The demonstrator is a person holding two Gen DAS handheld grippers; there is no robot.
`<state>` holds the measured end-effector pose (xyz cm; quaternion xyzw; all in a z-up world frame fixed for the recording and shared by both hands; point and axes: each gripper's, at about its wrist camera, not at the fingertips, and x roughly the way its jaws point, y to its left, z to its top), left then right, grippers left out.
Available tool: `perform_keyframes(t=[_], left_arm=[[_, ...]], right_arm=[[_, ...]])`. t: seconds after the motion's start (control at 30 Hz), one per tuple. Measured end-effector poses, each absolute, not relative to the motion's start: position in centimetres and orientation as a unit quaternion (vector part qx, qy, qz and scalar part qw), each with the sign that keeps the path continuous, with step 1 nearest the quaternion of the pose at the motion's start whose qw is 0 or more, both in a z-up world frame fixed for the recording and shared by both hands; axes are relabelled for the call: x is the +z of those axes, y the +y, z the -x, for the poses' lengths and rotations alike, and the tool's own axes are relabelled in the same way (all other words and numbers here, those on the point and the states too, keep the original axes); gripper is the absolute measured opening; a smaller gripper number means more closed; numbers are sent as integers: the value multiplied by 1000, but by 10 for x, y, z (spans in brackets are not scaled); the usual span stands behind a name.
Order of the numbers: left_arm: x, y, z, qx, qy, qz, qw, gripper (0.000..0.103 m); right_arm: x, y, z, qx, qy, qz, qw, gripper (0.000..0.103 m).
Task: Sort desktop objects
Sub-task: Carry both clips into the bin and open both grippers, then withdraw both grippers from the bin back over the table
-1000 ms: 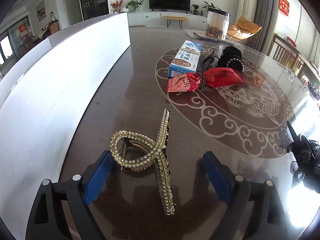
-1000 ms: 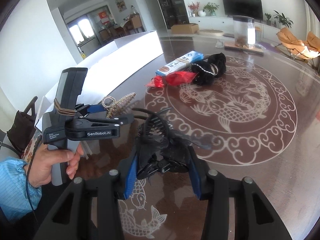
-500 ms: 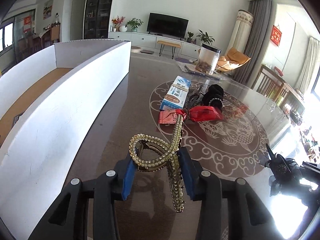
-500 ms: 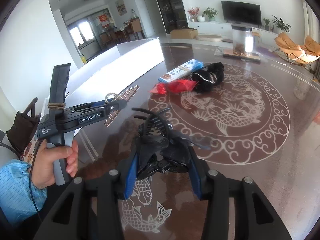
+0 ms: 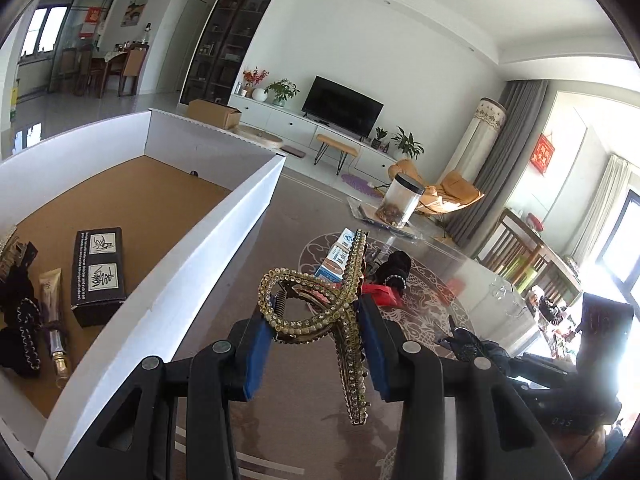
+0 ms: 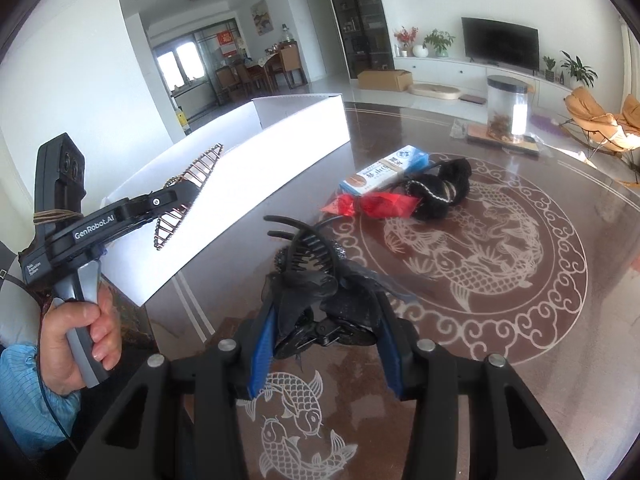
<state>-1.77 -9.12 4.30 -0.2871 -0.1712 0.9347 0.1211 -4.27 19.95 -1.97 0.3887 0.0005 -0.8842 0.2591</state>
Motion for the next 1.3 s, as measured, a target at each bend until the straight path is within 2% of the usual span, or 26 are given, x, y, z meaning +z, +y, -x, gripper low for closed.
perform_keyframes(t=[0.2,0.37,0.57,0.73,0.83,0.9,1.07,1.23,1.27,1.3], left_arm=[[86,-173,30,943,-174,281,48,42],[66,-249,54,917,-210,337,-26,42],[29,-278,71,891,-209,399,-66,42],[9,-284,87,868,-229,434,-81,43],[4,-285,92,859,-236,446,-81,53],[7,-275,93,865,-218,444,-89,69],[28,-250,77,886,-196,406,-110,72],[64,-173,44,920,-169,353,-24,72],[70,-153,38,924,-162,345,4,77],[75,-131,34,927,-155,339,33,88]], right_arm=[[29,115,86,-882,40,-342,322,46],[53,9,125,-869,64,-312,378,46],[23,-99,186,-852,98,-346,380,46],[-19,-131,227,-836,105,-410,349,47],[-32,-128,236,-831,96,-433,334,57],[-30,-116,235,-838,77,-427,331,65],[-7,-61,212,-857,25,-399,326,75],[-4,47,159,-877,-36,-377,297,89],[-10,73,146,-883,-42,-375,279,90],[-17,101,134,-890,-43,-375,256,91]])
